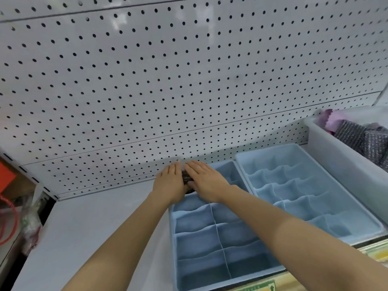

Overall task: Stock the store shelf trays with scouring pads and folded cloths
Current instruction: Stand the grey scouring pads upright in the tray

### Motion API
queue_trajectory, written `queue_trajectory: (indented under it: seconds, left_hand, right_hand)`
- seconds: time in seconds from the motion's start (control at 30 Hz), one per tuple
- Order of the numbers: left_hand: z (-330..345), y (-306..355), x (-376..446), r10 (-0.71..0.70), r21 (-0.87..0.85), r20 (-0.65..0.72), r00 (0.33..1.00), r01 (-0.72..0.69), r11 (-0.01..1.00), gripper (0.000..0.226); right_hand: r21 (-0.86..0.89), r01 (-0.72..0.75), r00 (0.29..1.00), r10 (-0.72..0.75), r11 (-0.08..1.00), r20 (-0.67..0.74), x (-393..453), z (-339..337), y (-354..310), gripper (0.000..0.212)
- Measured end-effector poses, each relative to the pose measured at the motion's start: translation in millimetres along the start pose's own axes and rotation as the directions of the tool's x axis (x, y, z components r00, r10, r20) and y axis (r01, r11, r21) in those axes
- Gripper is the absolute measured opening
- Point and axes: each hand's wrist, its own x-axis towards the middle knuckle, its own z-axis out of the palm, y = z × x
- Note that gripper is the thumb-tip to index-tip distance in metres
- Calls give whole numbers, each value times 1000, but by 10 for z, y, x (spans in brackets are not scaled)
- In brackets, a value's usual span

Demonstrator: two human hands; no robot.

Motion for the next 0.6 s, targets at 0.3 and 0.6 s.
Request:
queue_trajectory:
  seconds: [0.3,0.6]
  left_hand:
    - [-765,823,104,216,131,-198,956,-193,972,78]
    - [-1213,2853,128,473,110,-249,845,-460,881,59]
  right_hand:
    - [70,-276,908,284,959,-309,-660,-1001,674,53]
    - [-18,-544,748,475,839,-463,-2051,-2002,1853,48]
